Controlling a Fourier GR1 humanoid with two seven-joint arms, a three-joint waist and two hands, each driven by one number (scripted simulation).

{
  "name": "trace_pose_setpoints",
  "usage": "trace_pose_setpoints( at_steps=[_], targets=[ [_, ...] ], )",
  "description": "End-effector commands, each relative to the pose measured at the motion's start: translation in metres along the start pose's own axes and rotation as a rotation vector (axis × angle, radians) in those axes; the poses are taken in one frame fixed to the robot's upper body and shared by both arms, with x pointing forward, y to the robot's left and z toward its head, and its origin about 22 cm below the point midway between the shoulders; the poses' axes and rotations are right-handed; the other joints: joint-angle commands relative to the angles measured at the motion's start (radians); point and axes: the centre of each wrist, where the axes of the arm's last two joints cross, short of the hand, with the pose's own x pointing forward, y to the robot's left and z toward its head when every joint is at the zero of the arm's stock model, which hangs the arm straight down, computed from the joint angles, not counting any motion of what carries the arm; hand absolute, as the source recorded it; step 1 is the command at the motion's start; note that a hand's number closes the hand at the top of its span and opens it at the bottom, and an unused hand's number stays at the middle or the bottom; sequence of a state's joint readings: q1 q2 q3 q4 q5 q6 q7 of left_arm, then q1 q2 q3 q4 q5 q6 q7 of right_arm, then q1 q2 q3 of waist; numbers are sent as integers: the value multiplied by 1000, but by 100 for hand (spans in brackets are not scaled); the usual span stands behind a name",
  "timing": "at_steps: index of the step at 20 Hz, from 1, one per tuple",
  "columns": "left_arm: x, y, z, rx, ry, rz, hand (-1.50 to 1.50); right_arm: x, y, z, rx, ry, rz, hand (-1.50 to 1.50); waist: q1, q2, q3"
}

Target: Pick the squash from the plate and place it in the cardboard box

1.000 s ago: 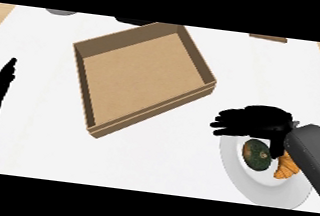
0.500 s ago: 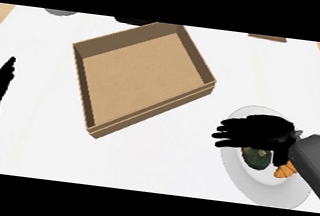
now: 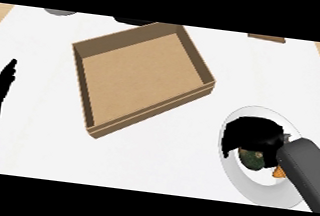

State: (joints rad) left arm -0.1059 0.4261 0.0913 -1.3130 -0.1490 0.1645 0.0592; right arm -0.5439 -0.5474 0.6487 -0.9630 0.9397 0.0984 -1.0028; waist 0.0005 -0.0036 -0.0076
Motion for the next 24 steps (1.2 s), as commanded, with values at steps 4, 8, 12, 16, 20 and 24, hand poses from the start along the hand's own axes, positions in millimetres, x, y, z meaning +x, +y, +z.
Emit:
trace_pose_setpoints(
  at_steps=[4, 8, 12, 16, 20, 24],
  targets=[
    [12, -5, -1, -16, -3, -1, 0, 3, 1, -18, -189, -21, 67, 150, 2, 3, 8],
    [-3, 13, -1, 20, 23, 4, 0, 0, 9, -15, -338, 337, -89, 150, -25, -4, 6],
    [-15, 18, 7, 63, 73, -5, 0, -8, 54, 35, -420, 886, -353, 150, -109, -23, 4],
    [-19, 18, 10, 63, 79, -9, 0, -7, 30, 23, -595, 1180, -307, 150, -97, -32, 0],
    [-13, 17, 9, 50, 59, 0, 0, 5, -25, -20, -752, 1307, -231, 150, -61, -26, 1],
    [-11, 15, 10, 50, 47, -9, 0, 46, -80, -47, -946, 1228, -64, 150, -55, -23, 3]
  ],
)
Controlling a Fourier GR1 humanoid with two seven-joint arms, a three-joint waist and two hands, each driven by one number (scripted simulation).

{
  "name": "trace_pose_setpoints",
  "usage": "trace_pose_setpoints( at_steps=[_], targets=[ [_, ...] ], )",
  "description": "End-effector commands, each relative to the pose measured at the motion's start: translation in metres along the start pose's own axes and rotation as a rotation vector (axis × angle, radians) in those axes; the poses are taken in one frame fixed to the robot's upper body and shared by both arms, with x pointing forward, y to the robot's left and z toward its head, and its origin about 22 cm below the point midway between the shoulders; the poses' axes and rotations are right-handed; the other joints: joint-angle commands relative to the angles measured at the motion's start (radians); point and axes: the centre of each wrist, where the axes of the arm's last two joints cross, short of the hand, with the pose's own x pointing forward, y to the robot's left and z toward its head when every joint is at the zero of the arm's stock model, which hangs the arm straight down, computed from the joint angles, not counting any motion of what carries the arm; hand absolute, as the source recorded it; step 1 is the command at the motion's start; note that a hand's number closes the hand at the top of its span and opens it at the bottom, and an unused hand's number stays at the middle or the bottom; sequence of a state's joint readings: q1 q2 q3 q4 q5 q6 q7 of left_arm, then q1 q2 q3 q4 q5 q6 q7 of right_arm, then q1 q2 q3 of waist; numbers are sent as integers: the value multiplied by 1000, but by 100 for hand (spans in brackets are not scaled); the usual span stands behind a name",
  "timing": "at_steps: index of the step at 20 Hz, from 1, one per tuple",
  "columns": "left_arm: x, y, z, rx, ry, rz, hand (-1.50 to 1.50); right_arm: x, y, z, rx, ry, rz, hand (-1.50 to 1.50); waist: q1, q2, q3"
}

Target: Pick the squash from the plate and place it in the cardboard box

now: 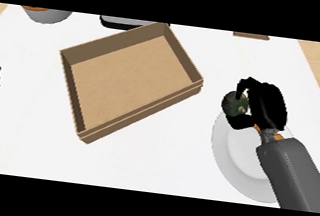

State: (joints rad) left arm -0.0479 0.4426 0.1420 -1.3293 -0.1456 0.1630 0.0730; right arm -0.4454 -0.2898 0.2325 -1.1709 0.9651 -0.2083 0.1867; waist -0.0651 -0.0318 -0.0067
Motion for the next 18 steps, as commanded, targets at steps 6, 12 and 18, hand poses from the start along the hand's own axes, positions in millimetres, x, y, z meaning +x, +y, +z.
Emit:
trace_pose_setpoints(
  at_steps=[6, 12, 18],
  targets=[
    [15, -12, -9, -33, -40, -3, 0, 128, -72, 33, -204, -43, -28, 150, 50, 26, 5],
    [5, -22, 5, -44, -59, 12, 0, 184, -107, 8, -175, -59, -213, 150, 78, 31, 6],
    [18, -26, -7, -56, -69, 5, 0, 225, -126, -34, -191, -17, -294, 150, 90, 34, 6]
  ],
)
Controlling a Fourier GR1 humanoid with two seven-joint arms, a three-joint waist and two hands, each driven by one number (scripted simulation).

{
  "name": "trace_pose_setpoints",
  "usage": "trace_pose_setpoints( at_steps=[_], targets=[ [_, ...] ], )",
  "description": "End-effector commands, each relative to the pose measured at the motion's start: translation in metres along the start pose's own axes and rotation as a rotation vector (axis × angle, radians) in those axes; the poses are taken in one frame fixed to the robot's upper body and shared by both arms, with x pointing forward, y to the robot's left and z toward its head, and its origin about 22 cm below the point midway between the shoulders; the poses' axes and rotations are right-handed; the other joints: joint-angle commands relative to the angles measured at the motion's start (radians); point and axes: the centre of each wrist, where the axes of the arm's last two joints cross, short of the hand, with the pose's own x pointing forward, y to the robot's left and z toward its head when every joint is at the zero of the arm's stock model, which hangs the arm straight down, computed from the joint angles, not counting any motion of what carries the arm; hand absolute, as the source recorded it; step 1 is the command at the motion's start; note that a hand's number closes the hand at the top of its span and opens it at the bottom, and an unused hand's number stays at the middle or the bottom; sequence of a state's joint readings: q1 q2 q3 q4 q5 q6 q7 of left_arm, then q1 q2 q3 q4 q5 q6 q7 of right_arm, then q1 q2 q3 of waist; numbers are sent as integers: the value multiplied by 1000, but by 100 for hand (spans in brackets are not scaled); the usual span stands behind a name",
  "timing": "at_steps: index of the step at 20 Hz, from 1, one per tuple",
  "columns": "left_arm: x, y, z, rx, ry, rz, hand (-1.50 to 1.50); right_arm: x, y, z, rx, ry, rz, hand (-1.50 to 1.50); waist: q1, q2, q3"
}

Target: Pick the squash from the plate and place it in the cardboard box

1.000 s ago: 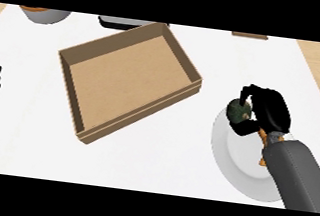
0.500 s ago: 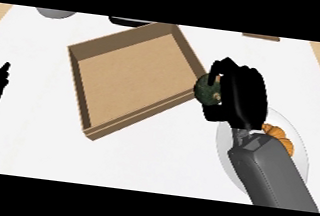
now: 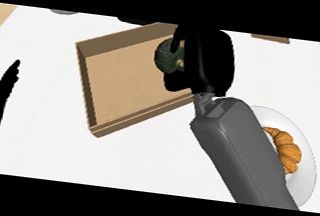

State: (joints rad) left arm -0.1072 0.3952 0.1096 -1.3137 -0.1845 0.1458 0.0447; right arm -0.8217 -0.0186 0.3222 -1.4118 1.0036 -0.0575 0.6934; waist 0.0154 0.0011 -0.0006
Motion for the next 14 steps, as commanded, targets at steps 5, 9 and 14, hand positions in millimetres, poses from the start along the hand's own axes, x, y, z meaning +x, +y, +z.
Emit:
trace_pose_setpoints(
  at_steps=[5, 9, 14],
  targets=[
    [1, 11, 2, -18, -22, -2, 0, 14, 19, -53, 16, 108, -159, 150, 26, 8, 0],
    [18, -10, -9, -17, -28, 11, 0, 21, 28, -75, 56, 110, -162, 150, 26, 10, 0],
    [17, -21, -11, -44, -59, 6, 0, 9, 50, -87, 33, 168, -136, 150, 71, 27, -1]
  ],
)
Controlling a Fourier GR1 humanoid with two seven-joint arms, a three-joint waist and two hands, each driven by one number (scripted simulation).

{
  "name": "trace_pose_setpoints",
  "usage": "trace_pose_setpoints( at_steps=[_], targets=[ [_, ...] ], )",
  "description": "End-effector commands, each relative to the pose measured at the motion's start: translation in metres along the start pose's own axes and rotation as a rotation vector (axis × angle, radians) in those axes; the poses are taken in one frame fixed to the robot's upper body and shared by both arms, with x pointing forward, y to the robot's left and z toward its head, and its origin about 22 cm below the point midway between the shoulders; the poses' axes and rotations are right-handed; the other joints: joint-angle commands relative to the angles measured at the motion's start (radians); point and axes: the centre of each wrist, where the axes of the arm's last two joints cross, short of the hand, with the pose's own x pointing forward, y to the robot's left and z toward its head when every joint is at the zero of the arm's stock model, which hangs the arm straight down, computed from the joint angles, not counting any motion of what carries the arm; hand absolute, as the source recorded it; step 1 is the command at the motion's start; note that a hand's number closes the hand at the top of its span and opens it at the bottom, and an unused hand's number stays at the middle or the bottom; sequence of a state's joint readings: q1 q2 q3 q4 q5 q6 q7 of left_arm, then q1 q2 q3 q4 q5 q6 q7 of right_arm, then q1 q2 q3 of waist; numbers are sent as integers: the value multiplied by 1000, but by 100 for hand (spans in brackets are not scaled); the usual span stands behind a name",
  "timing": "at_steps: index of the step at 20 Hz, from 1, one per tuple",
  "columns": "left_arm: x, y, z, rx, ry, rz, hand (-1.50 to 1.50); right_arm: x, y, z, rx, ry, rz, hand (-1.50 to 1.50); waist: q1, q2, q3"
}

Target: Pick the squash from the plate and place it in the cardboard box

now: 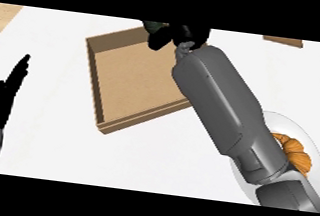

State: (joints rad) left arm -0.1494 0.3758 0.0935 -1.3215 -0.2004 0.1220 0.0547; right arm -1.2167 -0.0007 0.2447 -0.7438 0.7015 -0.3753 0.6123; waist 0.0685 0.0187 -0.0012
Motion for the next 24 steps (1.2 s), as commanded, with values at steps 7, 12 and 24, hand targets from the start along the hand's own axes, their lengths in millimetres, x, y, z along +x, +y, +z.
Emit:
trace_pose_setpoints(
  at_steps=[7, 12, 24],
  targets=[
    [15, 3, -14, -35, -33, 2, 0, -33, 23, -21, -15, 194, 8, 150, 50, 17, 0],
    [27, -8, -15, -33, -74, -13, 0, -51, 29, -23, 34, 265, -67, -150, 62, 20, 1],
    [13, -2, -18, -24, -41, 16, 0, -44, 20, -27, -223, 94, -289, -150, 41, 17, 1]
  ],
)
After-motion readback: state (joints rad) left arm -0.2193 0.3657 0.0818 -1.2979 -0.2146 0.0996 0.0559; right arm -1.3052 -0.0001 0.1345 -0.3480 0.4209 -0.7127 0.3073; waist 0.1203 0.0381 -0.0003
